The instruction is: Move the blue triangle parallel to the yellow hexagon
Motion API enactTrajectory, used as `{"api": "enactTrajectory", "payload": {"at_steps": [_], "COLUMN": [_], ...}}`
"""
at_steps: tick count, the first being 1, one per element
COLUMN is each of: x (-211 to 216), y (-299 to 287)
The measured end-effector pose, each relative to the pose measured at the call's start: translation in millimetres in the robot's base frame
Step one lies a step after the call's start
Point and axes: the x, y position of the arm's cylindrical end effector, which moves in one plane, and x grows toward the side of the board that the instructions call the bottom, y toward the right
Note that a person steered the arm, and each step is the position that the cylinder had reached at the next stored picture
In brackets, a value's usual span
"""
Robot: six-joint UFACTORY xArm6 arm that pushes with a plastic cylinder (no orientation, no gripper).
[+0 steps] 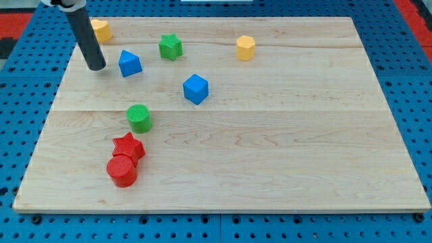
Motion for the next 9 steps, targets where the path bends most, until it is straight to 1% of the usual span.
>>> {"api": "enactTrajectory", "payload": {"at_steps": [1,2,4,5,6,7,8,9], "x": [-4.2,16.9,17.5,17.4,1.2,-11.5,3.8,3.9], "y": [11.1,59.1,203.8,194.1,179.9,203.9,243.3,308.8]}}
